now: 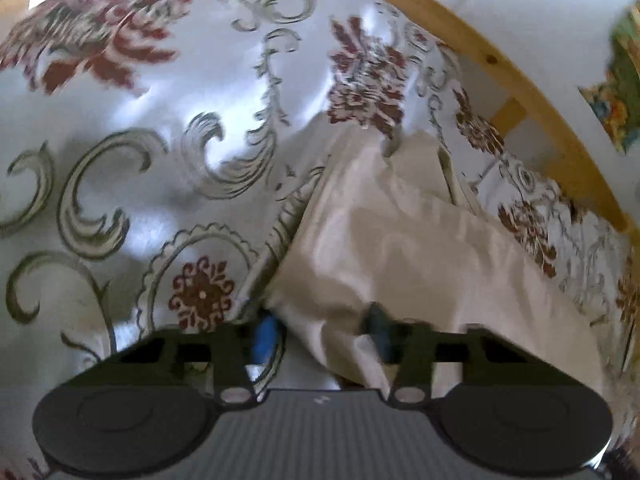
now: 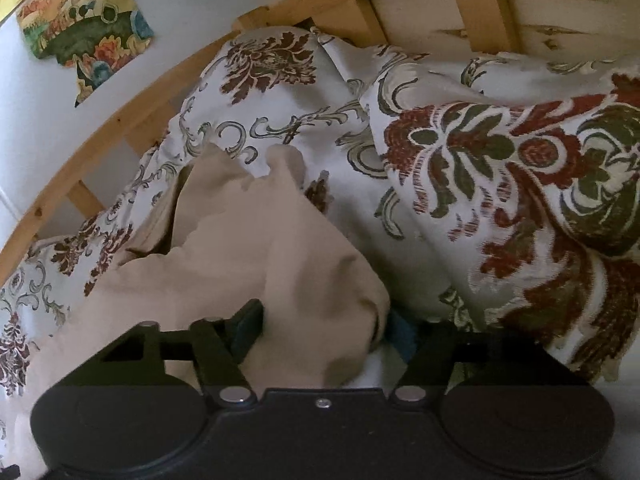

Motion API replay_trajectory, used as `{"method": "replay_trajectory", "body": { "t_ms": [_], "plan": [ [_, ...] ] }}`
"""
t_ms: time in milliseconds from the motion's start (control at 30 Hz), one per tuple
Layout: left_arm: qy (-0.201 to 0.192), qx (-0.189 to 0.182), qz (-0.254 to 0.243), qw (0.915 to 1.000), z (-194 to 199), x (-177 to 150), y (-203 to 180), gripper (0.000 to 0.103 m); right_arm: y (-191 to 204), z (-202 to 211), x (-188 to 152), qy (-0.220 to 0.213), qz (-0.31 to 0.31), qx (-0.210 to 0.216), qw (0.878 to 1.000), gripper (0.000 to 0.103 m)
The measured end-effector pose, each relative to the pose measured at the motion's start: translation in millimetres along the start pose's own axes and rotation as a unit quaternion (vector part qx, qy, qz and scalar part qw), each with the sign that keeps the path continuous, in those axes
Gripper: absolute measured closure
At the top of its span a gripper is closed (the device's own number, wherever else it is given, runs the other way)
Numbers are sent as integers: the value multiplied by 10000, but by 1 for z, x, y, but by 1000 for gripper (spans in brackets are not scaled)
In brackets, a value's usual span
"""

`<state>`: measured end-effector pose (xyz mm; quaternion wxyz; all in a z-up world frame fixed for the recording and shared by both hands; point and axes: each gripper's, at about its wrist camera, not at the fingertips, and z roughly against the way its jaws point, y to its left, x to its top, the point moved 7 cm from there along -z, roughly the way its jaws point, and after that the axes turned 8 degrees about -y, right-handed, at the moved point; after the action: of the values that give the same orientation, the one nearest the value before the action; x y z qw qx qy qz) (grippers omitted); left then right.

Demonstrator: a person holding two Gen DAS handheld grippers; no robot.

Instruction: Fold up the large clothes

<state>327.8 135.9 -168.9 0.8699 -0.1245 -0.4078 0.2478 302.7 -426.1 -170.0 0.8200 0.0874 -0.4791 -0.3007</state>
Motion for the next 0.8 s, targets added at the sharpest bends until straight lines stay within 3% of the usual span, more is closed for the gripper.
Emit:
{"method": "replay_trajectory", "body": {
  "t_ms": [33,167,433,600,800],
  "plan": [
    [-34,-18,-109,9999,3,0,-3,84,0,0,-1,2,17,-6,10000,40],
    [-281,141,-560,9979,10,2,-22,97,3,0,-1,14,105,42,9999,57],
    [-570,47,-470,9973,26,6,-16,100,15,6,0,0,457,181,9988,76],
    [-821,139,-525,9951,58,16,-2,101,25,36,-1,224,508,351,9978,88],
    [-786,182,-817,9934,72,1,20,101,39,66,-10,346,827,530,9946,90]
  ]
}}
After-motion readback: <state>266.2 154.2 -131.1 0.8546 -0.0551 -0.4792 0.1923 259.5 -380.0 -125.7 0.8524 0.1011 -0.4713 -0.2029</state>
